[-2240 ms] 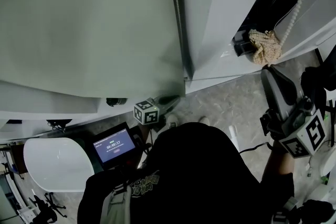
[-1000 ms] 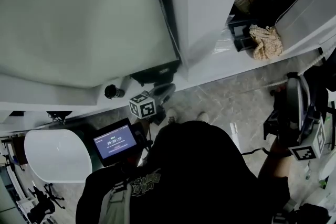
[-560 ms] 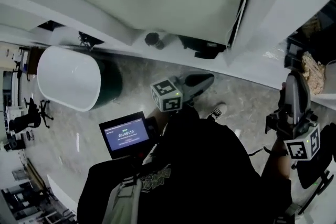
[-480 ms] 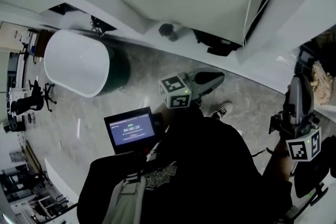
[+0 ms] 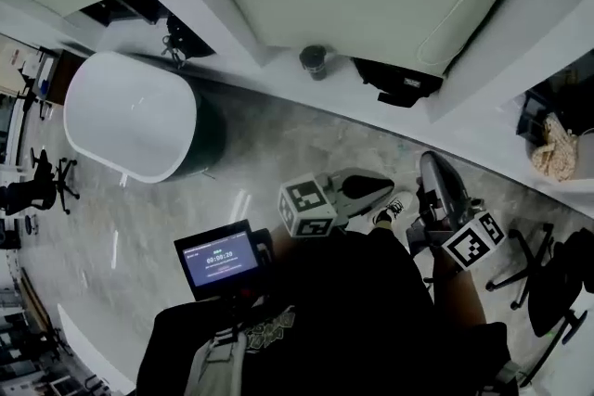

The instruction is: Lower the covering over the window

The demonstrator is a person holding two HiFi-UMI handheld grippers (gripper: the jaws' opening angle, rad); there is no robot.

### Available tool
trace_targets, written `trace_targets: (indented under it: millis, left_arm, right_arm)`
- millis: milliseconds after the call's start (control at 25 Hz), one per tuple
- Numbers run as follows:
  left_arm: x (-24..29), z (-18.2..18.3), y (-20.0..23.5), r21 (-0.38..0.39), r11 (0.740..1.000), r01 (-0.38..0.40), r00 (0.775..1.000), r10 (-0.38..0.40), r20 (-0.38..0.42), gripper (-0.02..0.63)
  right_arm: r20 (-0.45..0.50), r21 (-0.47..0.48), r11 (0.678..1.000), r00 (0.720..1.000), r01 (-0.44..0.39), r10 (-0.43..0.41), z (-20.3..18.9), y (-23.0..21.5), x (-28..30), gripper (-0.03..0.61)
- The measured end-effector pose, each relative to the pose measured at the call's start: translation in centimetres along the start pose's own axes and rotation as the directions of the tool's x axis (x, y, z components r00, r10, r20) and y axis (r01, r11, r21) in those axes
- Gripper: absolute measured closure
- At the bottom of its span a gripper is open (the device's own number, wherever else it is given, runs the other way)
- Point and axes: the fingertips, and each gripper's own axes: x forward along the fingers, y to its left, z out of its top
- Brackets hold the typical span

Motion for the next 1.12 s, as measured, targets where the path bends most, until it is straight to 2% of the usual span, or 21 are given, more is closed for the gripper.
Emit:
trace_targets:
  millis: [120, 320, 480, 760, 1000, 1120]
  left_arm:
    - [-4.5, -2.0, -2.3, -0.002, 0.999, 0.041, 0.999, -0.041, -0.026, 0.618]
    - [-9.6, -3.6, -4.7, -0.085, 0.99, 0.115, 0.993, -0.118, -0.027, 0.618]
    - [-11.1, -5.2, -6.7, -0.089, 0.984, 0.154, 0.987, -0.158, -0.035, 0.618]
    - [-11.8, -8.1, -9.6, -0.072, 0.992, 0.102, 0.992, -0.107, -0.07, 0.618]
    - [-11.0, -11.1, -15.4, -0.047, 0.997, 0.062, 0.991, -0.067, -0.116, 0.618]
    - [-10.9, -13.6, -19.0, -0.043, 0.998, 0.045, 0.989, -0.05, -0.137, 0.618]
  right_arm:
    - [0.014, 0.091, 0.995, 0.999, -0.051, 0.05, -4.7, 4.3, 0.4, 0.572]
    - [-0.016, 0.124, 0.991, 0.998, -0.056, 0.058, -10.4, 9.4, 0.7, 0.572]
    - [-0.06, 0.085, 0.995, 0.997, -0.046, 0.051, -13.0, 11.7, 0.3, 0.572]
    - [-0.106, 0.016, 1.0, 0.994, -0.023, 0.025, -15.5, 13.7, -2.6, 0.571]
    - [-0.091, -0.052, 0.998, 0.996, -0.023, 0.018, -16.7, 16.1, -8.7, 0.571]
    - [-0.08, -0.053, 0.998, 0.996, -0.028, 0.024, -17.8, 17.5, -12.7, 0.571]
